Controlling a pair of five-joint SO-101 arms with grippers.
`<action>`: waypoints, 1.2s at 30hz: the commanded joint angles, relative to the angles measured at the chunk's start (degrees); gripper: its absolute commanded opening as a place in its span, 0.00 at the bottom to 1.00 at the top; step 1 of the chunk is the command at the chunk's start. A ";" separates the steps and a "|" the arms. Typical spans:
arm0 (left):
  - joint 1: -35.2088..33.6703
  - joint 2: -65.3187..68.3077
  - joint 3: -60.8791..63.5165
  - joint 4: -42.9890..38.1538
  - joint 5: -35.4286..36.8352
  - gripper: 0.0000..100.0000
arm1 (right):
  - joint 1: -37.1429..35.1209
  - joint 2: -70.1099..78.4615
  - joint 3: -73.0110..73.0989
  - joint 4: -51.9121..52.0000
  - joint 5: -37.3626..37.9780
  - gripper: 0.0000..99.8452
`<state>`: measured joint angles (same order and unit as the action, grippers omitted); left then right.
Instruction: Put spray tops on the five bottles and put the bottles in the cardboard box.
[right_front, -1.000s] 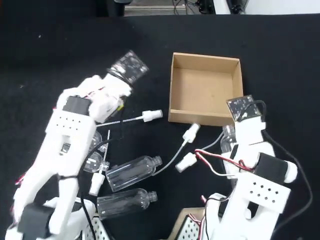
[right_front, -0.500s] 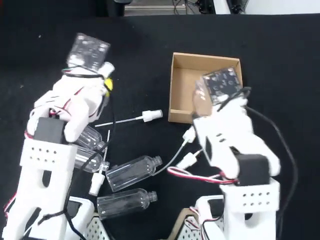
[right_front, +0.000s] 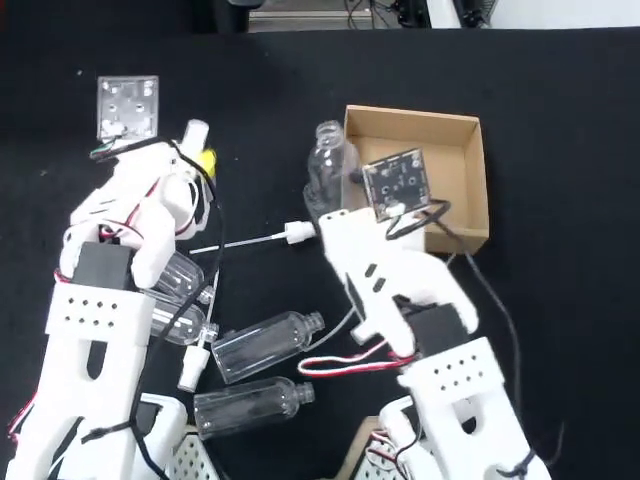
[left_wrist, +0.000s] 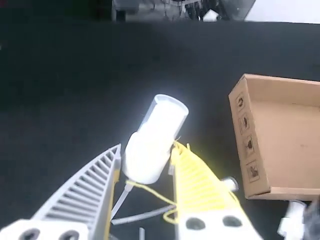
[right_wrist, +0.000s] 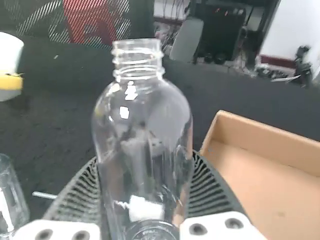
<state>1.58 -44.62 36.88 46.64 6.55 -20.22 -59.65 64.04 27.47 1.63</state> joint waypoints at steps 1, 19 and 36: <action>-2.33 -1.67 0.48 -1.05 8.88 0.03 | -2.11 0.13 1.54 -4.31 -0.79 0.01; -1.71 -1.76 2.15 1.14 10.46 0.03 | -9.05 0.40 6.81 -4.75 -0.88 0.01; 3.47 -7.65 9.27 -12.57 10.46 0.03 | -9.05 0.13 16.13 -19.25 -0.88 0.01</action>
<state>4.04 -46.20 45.49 36.09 16.31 -28.57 -59.65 80.66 10.33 1.19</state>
